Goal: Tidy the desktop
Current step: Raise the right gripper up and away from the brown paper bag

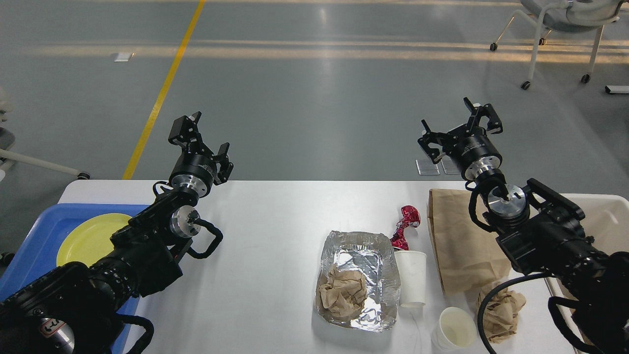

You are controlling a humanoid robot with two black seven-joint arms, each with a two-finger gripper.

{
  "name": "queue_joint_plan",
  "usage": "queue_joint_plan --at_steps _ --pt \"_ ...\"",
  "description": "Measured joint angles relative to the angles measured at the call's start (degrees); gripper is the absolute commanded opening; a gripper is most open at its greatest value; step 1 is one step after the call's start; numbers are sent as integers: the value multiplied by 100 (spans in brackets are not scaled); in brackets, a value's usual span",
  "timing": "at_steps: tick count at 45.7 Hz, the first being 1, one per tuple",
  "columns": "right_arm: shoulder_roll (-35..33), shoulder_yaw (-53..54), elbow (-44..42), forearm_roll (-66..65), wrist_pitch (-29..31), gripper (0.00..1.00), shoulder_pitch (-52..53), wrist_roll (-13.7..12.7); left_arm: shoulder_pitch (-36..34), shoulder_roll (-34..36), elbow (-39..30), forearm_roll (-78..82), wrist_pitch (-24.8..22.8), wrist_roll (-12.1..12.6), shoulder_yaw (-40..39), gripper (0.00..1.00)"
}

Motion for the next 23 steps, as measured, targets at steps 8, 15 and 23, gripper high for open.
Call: queue_joint_plan --at_steps 8,15,23 --pt "-327 -1488 -72 -67 462 100 664 -10 0 0 0 0 0 0 0 100" --pt "-596 -3975 -23 -83 508 100 1788 -13 0 0 0 0 0 0 0 100" --pt "-809 -6610 492 -165 698 100 3161 -18 0 0 0 0 0 0 0 100"
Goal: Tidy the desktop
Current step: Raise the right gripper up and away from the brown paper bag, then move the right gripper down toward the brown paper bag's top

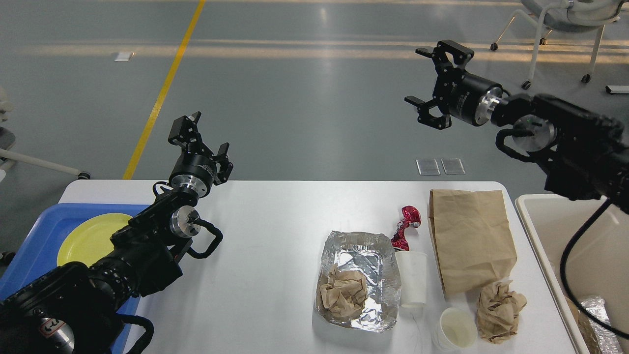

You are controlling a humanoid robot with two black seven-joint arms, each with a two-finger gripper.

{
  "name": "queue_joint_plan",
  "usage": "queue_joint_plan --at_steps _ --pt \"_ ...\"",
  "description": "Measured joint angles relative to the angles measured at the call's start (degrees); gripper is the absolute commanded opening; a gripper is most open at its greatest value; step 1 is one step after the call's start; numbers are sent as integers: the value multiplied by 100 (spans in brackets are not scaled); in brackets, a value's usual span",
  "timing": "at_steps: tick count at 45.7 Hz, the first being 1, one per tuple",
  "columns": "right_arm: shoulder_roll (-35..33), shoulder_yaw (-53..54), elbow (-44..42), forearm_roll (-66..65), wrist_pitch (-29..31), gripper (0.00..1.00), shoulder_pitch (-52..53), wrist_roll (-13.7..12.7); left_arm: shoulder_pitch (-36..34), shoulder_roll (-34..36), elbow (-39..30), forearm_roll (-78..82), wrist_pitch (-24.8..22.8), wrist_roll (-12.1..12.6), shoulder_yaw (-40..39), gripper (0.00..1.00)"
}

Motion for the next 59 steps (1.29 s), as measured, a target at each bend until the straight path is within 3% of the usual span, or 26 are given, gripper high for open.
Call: queue_joint_plan --at_steps 8,22,26,32,36,49,59 --pt "-497 -1441 990 -289 367 100 1429 -3 0 0 0 0 0 0 0 100" --pt "-854 -2090 2314 -1597 1201 100 3440 -87 0 0 0 0 0 0 0 100" --pt "-870 -2295 2751 -2013 1374 100 4015 -344 0 0 0 0 0 0 0 100" --pt "-909 -2398 3272 -2473 1716 100 4787 -972 0 0 0 0 0 0 0 100" --pt "-925 -2415 3548 -2732 1965 100 5291 -1155 0 0 0 0 0 0 0 100" --pt "-928 -2496 4285 -3600 2133 100 6565 -1209 0 0 0 0 0 0 0 100" --pt "-891 -2676 4394 -3979 2134 100 6353 -1232 0 0 0 0 0 0 0 100"
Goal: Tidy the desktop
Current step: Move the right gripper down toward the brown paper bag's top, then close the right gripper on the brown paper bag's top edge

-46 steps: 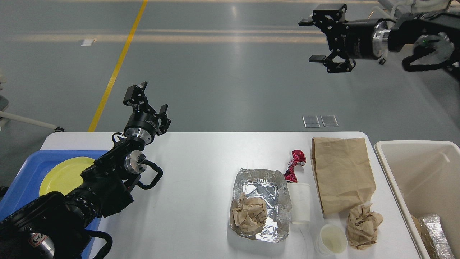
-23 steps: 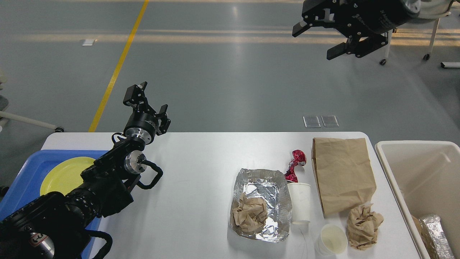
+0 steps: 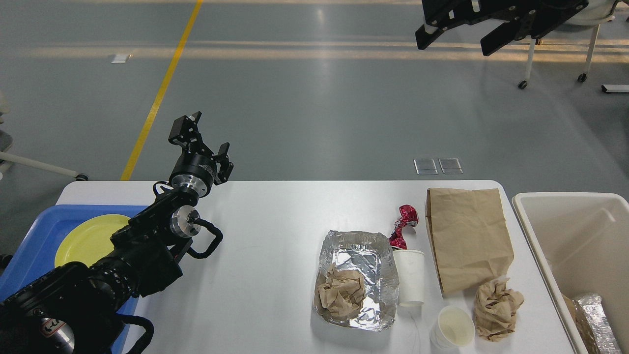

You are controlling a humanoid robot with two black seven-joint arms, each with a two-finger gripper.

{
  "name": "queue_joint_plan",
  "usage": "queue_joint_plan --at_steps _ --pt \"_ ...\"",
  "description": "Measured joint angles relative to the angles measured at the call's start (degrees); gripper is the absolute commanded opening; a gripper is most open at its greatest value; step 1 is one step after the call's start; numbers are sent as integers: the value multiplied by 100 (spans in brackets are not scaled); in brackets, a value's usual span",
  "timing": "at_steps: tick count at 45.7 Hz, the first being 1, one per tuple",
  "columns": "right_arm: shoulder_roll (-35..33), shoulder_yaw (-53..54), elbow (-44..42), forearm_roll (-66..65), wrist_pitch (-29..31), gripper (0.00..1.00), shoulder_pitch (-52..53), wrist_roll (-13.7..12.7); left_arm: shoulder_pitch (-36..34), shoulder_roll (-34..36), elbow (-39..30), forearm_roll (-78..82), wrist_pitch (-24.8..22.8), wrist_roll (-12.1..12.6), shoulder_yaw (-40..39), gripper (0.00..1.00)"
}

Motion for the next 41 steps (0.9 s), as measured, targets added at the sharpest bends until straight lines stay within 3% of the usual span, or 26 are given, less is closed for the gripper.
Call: queue_joint_plan --at_steps 7,24,41 --pt "20 -347 1 -114 -345 100 -858 -17 0 0 0 0 0 0 0 100" --pt "106 -662 -539 -509 -2875 100 -3923 -292 0 0 0 0 0 0 0 100" --pt "667 -618 -2429 -542 -3637 100 -6345 -231 0 0 0 0 -1 0 0 100"
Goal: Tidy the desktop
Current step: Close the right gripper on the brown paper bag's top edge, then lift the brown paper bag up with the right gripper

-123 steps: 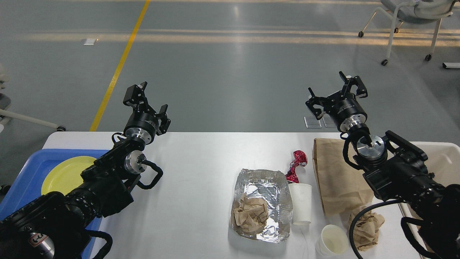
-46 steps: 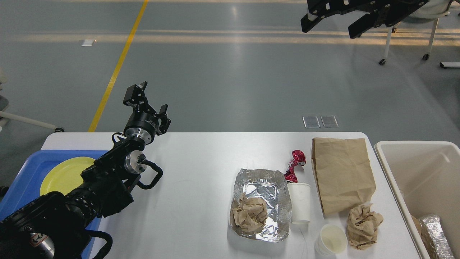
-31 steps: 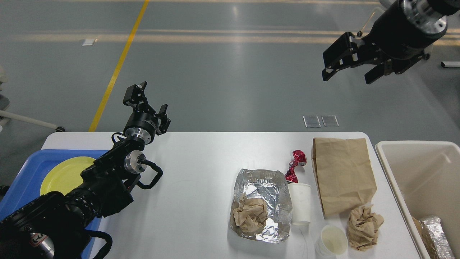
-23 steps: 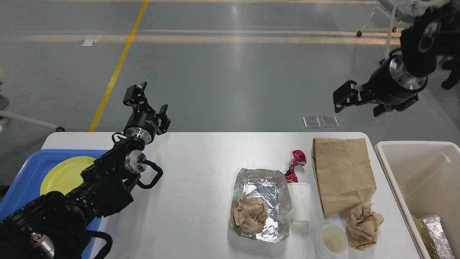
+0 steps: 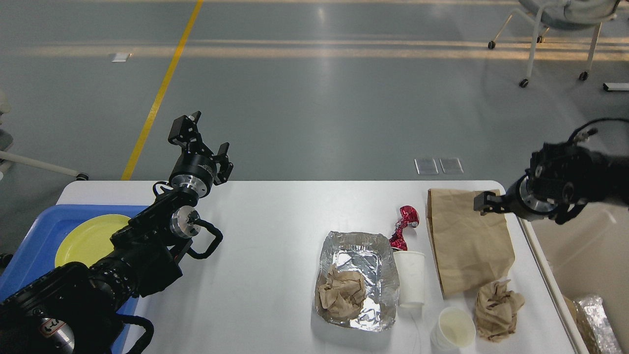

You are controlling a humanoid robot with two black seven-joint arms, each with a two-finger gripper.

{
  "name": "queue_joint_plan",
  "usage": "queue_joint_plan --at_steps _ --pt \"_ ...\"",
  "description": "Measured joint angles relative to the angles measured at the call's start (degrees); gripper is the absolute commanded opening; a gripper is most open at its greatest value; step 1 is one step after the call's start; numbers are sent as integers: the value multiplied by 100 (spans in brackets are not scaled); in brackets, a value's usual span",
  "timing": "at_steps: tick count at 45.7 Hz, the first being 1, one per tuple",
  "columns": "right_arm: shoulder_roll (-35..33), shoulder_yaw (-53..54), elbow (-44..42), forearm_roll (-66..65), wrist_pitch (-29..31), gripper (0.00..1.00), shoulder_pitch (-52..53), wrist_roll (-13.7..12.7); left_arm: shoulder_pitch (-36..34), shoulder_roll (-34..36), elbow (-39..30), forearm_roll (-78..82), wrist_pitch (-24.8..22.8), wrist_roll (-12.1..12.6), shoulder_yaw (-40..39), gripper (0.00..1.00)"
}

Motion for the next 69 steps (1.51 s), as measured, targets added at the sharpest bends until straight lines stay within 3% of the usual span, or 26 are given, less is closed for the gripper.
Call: queue_joint_plan --at_steps 13,15,18,22,25,27,31,69 --pt "44 299 -279 0 -207 96 -579 18 0 0 0 0 -2 0 0 100" --pt "55 321 -289 0 -207 86 -614 18 0 0 0 0 -2 0 0 100" --pt "88 339 -337 1 -183 56 -685 18 0 0 0 0 -2 0 0 100" --pt "132 346 -440 8 -162 25 -787 18 0 0 0 0 -2 0 0 100" --pt "162 350 -518 8 -170 9 -871 18 0 0 0 0 -1 0 0 100" --pt "171 354 -554 8 -187 4 -910 18 0 0 0 0 -2 0 0 100" --pt "177 372 -587 9 -224 0 -972 18 0 0 0 0 -1 0 0 100" --pt "16 461 -582 20 -625 0 -590 17 0 0 0 0 -1 0 0 100"
